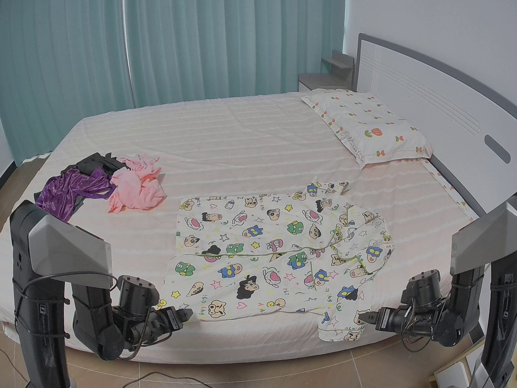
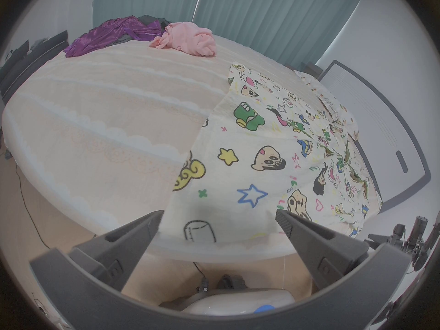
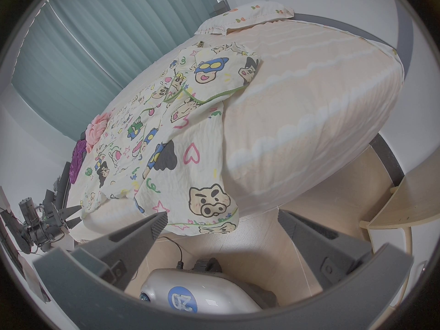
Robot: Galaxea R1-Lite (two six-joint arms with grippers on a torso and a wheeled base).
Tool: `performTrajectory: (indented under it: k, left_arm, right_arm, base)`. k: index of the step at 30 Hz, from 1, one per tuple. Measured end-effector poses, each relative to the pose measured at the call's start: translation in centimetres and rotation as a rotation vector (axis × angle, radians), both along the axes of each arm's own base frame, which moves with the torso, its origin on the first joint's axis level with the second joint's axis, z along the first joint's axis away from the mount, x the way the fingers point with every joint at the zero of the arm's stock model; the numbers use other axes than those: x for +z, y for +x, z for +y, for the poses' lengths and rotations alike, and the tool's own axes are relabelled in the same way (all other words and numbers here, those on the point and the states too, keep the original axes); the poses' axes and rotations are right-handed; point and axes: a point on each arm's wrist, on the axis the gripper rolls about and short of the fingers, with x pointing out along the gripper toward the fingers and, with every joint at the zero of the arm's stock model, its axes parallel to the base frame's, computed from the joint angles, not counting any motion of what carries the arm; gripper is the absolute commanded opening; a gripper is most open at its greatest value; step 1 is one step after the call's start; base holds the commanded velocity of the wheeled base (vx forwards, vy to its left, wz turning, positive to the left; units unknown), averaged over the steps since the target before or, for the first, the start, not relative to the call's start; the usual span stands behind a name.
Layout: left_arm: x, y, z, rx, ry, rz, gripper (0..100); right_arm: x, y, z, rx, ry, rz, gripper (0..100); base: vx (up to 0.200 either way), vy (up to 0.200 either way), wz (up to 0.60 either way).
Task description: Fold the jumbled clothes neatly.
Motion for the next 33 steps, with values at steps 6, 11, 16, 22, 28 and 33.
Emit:
performTrajectory:
  k: [6,11,16,22,28,33]
  left_arm:
    - [-0.1,0.3,-0.7,0.019,0.004,-0.016,0]
    - [-0.2,0.3,-0.7,0.031,0.017,-0.019,0]
    - [-0.1,0.3,-0.5,0.078,0.031,-0.029,0]
    - [0.8,1.4,-0.4,0.137,-0.029,-0.119,0]
    - [1.8,2.4,-0.3,0.174,-0.076,-0.241,0]
    - [2.3,2.9,-0.2,0.198,-0.105,-0.301,0]
  right_arm:
    - [-0.1,-0.1,0.0,0.002,-0.002,0.005,100]
    - [-0.2,0.3,0.4,0.005,0.004,-0.049,100]
    - [-0.5,0.5,0.6,0.023,0.006,-0.075,100]
    - [-0.8,0.7,1.1,0.056,0.014,-0.073,100]
    - [-1.0,1.0,1.4,0.09,0.029,-0.054,100]
    - [-1.2,1.8,1.7,0.104,0.038,-0.047,100]
  base:
    - [0.0,0.0,0.0]
    - [0.0,0.0,0.0]
    - [0.0,0.0,0.0]
    - [0.0,0.0,0.0]
    - [0.0,0.0,0.0]
    - [0.0,0.0,0.0]
